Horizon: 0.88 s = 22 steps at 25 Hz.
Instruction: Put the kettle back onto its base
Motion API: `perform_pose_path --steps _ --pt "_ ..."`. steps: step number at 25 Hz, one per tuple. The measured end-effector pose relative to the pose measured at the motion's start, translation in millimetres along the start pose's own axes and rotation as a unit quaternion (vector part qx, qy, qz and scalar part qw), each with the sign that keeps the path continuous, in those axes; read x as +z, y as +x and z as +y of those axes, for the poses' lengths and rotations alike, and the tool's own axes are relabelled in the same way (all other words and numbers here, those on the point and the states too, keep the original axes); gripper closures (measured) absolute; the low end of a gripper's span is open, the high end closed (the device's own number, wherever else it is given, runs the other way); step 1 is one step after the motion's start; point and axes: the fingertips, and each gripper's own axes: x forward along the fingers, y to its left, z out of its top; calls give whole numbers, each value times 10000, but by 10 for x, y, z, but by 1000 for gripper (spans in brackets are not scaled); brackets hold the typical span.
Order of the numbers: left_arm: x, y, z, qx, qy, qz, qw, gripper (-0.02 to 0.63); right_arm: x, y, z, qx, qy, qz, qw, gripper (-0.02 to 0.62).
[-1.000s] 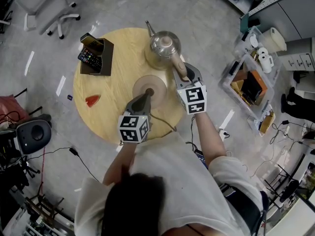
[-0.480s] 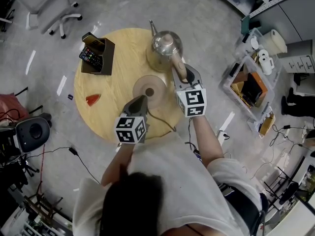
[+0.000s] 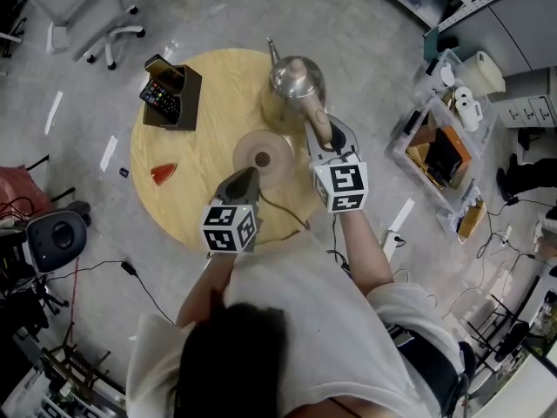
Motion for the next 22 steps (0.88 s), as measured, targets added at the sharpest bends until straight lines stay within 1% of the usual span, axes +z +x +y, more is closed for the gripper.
perform_pose_path --steps 10,18,22 --pt "-54 -123 -83 47 18 -176 9998 571 186 -252 101 80 51 -269 9996 489" --pt "-68 -317 -110 201 -8 -362 9991 571 295 -452 239 204 -62 -372 9991 489" --pt "-119 -395 -128 253 -8 -442 9987 571 307 -538 349 330 -137 -400 9986 489"
